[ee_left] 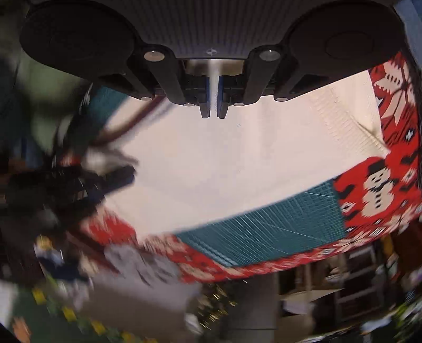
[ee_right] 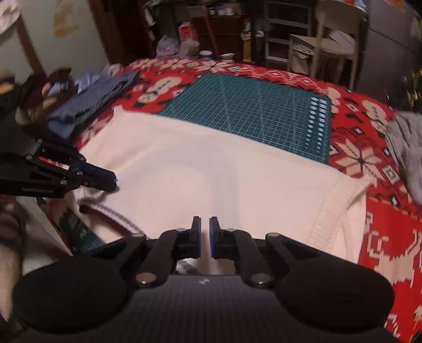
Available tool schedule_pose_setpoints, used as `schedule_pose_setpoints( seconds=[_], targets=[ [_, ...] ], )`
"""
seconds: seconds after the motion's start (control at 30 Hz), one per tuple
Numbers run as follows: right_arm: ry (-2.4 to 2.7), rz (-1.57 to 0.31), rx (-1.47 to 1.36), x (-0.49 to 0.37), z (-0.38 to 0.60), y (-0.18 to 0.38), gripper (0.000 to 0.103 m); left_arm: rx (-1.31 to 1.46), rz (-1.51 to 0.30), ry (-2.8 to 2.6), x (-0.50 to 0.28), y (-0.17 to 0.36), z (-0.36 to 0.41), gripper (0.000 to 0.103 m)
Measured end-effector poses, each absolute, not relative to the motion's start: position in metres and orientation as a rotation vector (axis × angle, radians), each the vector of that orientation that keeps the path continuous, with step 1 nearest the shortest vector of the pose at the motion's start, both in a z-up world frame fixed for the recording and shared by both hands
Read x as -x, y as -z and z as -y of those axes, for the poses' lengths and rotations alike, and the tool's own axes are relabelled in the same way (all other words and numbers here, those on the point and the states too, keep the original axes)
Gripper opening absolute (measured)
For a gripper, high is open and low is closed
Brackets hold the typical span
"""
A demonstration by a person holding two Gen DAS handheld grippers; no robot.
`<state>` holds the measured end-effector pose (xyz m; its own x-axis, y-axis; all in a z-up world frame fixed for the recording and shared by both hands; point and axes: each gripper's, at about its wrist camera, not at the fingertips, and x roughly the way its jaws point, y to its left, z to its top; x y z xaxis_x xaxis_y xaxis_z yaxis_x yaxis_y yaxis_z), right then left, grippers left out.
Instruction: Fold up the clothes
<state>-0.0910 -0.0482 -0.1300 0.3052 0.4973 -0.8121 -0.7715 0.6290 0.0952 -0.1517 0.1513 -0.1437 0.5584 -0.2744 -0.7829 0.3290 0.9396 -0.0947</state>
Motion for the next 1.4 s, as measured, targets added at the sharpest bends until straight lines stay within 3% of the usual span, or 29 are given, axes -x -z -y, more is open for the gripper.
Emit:
schedule_pose_setpoints(
  seconds=[0.7, 0.93, 1.07, 1.4],
  targets=[
    [-0.802, -1.021, 0.266, 0.102, 0.099, 0.132, 0.008, 0.040, -0.892, 0.278, 0.200, 0.141, -0.181, 0.005],
    [-0.729, -0.964, 0.170, 0.059, 0.106, 0.119, 0.008, 0.149, -0.825, 0.204, 0.164, 0.130, -0.208, 0.005],
    [-0.683, -0.980, 0.179, 0.039, 0.107, 0.134, 0.008, 0.153, -0.890, 0.154, 0.144, 0.146, -0.219, 0.005],
    [-0.671, -1.059, 0.126, 0.071, 0.138, 0.137, 0.009, 0.113, -0.917, 0.135, 0.187, 0.143, -0.221, 0.005]
  ],
)
